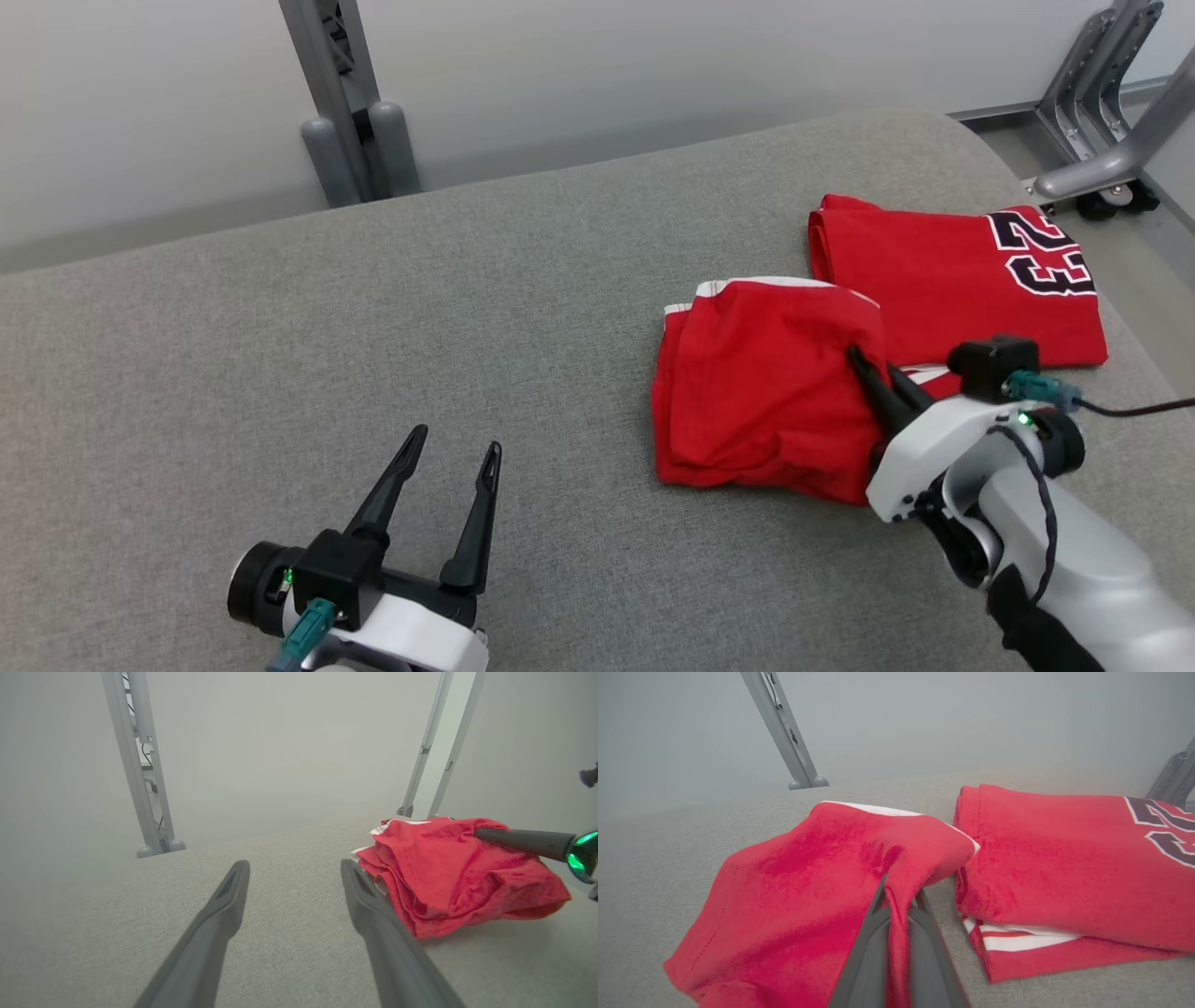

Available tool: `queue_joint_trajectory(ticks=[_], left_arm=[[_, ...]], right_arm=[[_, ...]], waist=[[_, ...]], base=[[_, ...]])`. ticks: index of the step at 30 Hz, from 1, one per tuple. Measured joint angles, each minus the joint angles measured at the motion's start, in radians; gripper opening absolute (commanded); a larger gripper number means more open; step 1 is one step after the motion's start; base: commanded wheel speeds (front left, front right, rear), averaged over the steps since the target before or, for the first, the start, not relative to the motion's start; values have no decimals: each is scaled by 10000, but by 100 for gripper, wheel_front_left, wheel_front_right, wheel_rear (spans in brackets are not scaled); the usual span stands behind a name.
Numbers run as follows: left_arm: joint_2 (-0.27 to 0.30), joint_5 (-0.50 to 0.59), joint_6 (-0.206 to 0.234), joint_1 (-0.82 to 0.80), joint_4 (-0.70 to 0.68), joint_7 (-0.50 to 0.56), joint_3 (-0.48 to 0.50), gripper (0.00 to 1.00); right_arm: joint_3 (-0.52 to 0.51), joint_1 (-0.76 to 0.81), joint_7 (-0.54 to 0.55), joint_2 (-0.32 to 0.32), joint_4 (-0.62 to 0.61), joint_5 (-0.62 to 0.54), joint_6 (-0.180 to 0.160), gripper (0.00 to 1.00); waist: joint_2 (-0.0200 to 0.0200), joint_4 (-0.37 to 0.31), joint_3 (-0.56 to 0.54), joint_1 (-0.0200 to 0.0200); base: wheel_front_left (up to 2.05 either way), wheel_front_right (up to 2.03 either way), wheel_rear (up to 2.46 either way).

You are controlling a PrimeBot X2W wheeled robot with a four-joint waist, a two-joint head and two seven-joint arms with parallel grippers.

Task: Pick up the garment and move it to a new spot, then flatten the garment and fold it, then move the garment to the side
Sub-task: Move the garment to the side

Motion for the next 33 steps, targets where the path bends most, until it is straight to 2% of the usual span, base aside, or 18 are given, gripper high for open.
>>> queue_joint_trajectory(ticks=[6, 18, 23, 33], left_arm=[[31, 36, -163, -501, -286, 2, -267, 100], [510, 192, -163, -1041, -1202, 337, -240, 100], [631, 192, -140, -1072, -1519, 485, -205, 100], [838, 188, -113, -1179, -1804, 740, -249, 100]], right_arm=[[447, -1185, 0, -732, 374, -364, 0, 0], [748, -3229, 0, -2387, 1595, -1580, 0, 0], [456, -3682, -2, -2619, 1804, -1822, 2, 0], [-6, -3836, -2, -2688, 2188, -2449, 2, 0]], waist=[[0, 175, 574, 0], [0, 696, 1824, 0], [0, 740, 2159, 0], [0, 659, 2281, 0]], base=[[0, 0, 0], [0, 0, 0], [0, 0, 0], [0, 0, 0]])
